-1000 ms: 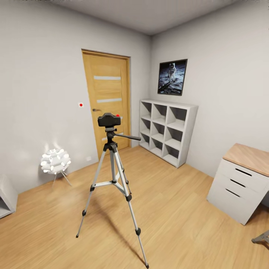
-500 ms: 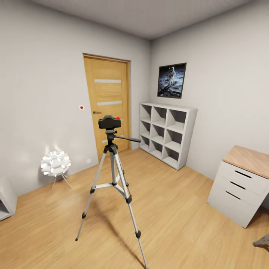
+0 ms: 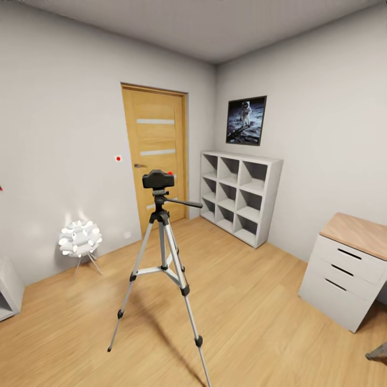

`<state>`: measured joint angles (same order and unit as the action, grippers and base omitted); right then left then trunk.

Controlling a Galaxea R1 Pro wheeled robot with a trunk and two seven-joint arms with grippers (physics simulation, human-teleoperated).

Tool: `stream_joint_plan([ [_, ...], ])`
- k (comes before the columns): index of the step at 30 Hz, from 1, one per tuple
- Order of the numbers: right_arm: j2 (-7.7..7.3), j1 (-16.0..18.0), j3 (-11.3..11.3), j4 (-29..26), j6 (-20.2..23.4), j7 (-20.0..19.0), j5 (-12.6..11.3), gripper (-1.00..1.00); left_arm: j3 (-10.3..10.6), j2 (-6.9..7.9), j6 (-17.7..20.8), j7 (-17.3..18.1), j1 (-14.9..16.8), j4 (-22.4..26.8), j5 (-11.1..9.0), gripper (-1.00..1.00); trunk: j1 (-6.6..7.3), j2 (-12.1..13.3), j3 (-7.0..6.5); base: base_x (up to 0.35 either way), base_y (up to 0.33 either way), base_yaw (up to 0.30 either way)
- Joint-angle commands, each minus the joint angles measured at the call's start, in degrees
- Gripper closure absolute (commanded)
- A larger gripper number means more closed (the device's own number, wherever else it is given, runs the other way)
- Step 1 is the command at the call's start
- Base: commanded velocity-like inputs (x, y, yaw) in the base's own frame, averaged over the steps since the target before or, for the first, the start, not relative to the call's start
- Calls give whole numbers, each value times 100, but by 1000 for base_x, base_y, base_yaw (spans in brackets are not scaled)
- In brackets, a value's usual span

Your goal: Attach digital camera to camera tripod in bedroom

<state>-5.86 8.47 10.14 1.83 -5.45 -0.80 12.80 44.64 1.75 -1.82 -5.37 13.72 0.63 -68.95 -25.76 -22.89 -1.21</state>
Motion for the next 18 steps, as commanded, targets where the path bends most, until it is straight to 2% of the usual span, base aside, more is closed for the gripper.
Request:
stream_joint_plan([
  [1, -3, 6, 49, 19, -35, -8, 47, -100, 47, 1, -8, -25, -1, 7, -40, -100, -2, -3, -7, 0, 0, 0],
  [18, 0, 6, 44, 21, -35, -8, 50, -100, 38, 1, -7, -23, -2, 7, -39, -100, -2, -3, -156, 0, 0, 0],
])
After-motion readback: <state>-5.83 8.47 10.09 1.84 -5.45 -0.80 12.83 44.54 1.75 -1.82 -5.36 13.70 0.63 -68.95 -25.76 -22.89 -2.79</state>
